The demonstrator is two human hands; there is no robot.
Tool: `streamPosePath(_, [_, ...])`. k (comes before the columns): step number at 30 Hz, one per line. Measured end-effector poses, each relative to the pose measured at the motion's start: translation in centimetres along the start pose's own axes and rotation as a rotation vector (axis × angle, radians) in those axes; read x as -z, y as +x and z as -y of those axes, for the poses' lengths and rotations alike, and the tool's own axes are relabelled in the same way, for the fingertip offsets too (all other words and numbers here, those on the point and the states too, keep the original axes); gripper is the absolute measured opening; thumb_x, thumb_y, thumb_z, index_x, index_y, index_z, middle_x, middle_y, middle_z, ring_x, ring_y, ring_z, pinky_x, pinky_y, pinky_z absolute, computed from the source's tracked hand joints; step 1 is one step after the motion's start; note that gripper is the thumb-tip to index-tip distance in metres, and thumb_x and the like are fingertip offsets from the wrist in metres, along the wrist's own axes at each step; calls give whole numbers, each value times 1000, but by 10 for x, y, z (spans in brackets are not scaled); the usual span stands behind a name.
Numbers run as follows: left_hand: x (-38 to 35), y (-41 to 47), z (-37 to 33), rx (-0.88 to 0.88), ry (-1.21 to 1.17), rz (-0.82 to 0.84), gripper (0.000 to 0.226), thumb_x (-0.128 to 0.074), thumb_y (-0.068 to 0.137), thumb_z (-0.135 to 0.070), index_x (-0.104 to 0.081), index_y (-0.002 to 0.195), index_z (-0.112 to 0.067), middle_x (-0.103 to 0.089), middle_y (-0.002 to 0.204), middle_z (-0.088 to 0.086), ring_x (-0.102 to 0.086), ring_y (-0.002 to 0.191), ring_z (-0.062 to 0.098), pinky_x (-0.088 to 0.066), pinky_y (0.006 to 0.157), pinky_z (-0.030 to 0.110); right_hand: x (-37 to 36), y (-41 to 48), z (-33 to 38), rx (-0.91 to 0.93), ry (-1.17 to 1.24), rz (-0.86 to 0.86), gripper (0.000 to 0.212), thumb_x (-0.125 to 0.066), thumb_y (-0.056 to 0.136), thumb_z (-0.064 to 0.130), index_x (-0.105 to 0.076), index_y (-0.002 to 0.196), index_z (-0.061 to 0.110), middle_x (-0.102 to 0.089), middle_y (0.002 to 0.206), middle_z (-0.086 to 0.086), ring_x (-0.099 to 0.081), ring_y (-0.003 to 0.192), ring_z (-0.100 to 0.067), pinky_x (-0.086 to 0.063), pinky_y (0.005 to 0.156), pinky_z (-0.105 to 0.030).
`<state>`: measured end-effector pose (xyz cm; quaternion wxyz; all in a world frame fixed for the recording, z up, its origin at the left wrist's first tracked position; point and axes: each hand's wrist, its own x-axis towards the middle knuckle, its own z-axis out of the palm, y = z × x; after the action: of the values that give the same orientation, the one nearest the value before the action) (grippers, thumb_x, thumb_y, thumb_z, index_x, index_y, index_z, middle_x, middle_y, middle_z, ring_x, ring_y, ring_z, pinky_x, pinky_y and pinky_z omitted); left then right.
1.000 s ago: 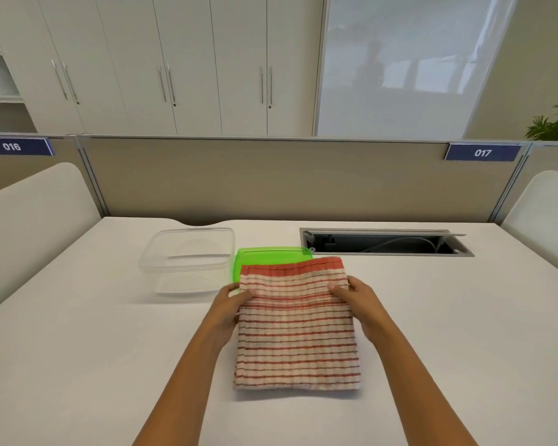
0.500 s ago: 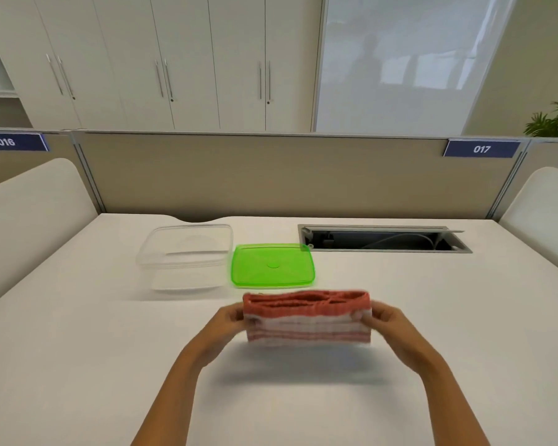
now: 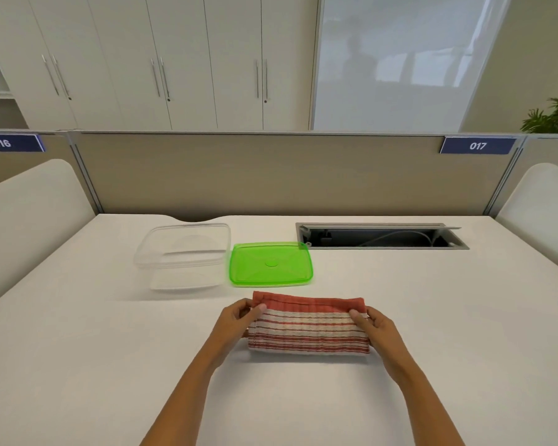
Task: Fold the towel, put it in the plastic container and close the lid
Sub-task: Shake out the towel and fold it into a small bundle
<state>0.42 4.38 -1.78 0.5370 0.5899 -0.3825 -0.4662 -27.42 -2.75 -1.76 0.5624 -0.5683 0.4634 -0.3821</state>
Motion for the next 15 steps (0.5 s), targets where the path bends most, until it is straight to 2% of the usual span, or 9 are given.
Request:
streamPosePath(3, [-11, 6, 2, -2, 42, -88, 17, -64, 86, -25, -66, 101, -18, -73, 89, 10, -68, 81, 24, -58, 75, 36, -7, 6, -5, -3, -114, -144, 25, -59, 88, 39, -64, 107, 22, -76, 90, -4, -72, 82, -20, -59, 76, -34])
streamPosePath(6, [-16, 10, 4, -21, 64, -150, 21, -63, 86, -28, -64, 107, -22, -72, 88, 7, -69, 77, 18, -58, 64, 25, -11, 11, -7, 27, -150, -220, 26, -58, 88, 43, -62, 106, 26, -73, 89, -1, -69, 83, -15, -54, 68, -25])
streamPosePath(8, [-19, 12, 4, -44, 93, -186, 21, -61, 87, -31, -64, 106, -21, -71, 86, 4, -67, 75, 16, -54, 62, 23, -14, 15, -7, 42, -162, -257, 24, -57, 88, 43, -62, 103, 25, -72, 93, -2, -68, 85, -15, -53, 67, -24])
streamPosePath(12, [-26, 17, 6, -90, 210, -248, 17, -52, 92, -34, -61, 97, -21, -68, 88, 1, -63, 78, 13, -48, 63, 20, -20, 23, -9, 23, -262, -351, 29, -49, 93, 44, -59, 103, 18, -69, 96, -7, -66, 90, -26, -56, 81, -43])
streamPosePath(15, [-33, 20, 10, -129, 298, -308, 20, -45, 96, -33, -58, 100, -19, -65, 84, 1, -60, 78, 18, -44, 61, 20, -27, 28, -10, 14, -398, -430, 35, -41, 95, 46, -57, 108, 18, -69, 98, -9, -64, 92, -31, -53, 83, -45])
